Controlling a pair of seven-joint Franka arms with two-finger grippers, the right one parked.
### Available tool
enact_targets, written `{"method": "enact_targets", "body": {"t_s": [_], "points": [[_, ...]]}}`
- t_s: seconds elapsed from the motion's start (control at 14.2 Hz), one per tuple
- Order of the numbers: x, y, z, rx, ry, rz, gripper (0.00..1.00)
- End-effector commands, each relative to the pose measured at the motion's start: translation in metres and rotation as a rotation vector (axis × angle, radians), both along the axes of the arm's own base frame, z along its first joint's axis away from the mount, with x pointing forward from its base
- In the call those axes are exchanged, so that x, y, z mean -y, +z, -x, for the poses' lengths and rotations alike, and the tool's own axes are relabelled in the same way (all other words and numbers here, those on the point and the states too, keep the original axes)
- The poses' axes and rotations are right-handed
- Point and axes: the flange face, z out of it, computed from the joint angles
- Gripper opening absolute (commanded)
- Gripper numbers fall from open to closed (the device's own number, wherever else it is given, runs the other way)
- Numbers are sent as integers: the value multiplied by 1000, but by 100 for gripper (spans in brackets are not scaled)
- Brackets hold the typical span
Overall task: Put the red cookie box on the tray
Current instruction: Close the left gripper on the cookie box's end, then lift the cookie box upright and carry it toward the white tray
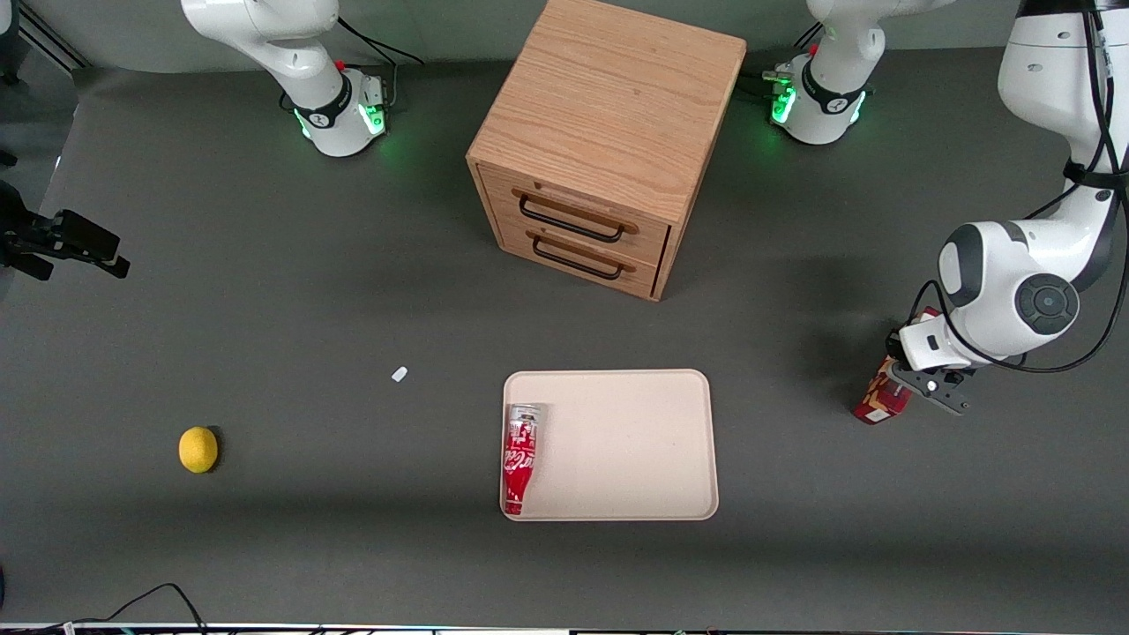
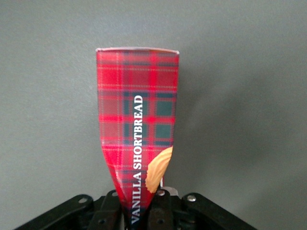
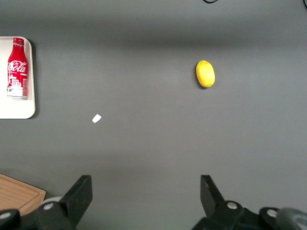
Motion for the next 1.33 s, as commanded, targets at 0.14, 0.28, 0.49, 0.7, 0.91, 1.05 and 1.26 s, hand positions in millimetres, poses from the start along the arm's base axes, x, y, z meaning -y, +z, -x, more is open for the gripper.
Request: {"method": "enact_targets", "body": {"t_s": [0.14, 0.28, 0.49, 0.7, 0.91, 1.05, 1.26], "points": [[-7, 75, -22, -24, 23, 0, 0], [-3, 113, -30, -20, 60, 40, 0], [5, 175, -44, -14, 151, 58, 0], [47, 234, -58, -18, 277, 52, 0], [106, 256, -69, -33, 402, 75, 0], [161, 253, -77, -34, 489, 95, 0], [244, 227, -95, -39, 606, 125, 0]]}}
